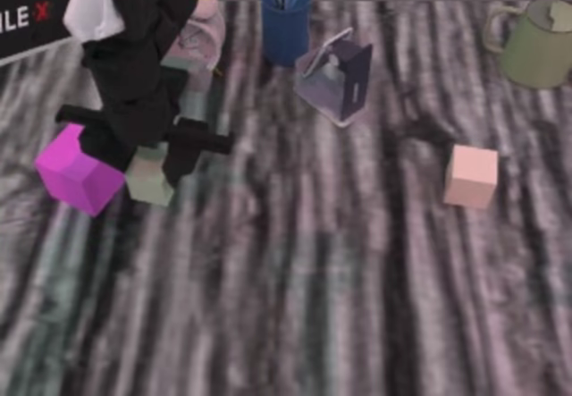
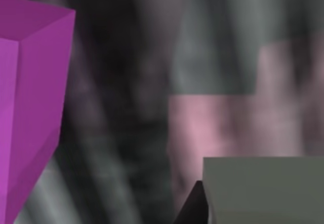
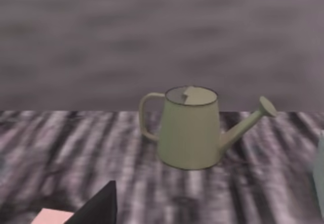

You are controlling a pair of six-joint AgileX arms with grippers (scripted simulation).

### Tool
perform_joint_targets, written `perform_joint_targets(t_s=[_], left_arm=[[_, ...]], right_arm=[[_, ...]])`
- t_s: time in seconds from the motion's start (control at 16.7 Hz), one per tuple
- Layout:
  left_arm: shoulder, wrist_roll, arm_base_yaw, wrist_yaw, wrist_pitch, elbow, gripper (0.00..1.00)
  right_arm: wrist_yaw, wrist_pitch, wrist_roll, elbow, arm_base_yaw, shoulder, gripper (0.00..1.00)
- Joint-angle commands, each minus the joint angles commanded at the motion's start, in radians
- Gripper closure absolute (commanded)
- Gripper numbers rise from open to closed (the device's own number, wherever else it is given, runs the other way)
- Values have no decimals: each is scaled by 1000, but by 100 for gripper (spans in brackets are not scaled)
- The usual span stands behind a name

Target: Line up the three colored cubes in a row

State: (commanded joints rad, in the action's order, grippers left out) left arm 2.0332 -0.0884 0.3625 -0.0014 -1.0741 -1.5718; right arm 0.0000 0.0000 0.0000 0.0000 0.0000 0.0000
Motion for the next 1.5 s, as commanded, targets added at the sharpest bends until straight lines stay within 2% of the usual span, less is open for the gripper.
perform_joint_targets(t_s=[0.18,0.36,0.84,1.02,1.14,1.5], left_arm=[[14,-12,18,-1,-6,-12,100],[76,-113,96,-4,-57,-112,100],[327,-652,442,-14,-278,-570,100],[386,-795,544,-17,-334,-700,100],[404,-837,579,-19,-351,-741,100],[401,-837,581,-19,-333,-726,100]], right_arm=[[0,0,0,0,0,0,0],[0,0,0,0,0,0,0],[0,0,0,0,0,0,0],[0,0,0,0,0,0,0],[0,0,0,0,0,0,0],[0,0,0,0,0,0,0]])
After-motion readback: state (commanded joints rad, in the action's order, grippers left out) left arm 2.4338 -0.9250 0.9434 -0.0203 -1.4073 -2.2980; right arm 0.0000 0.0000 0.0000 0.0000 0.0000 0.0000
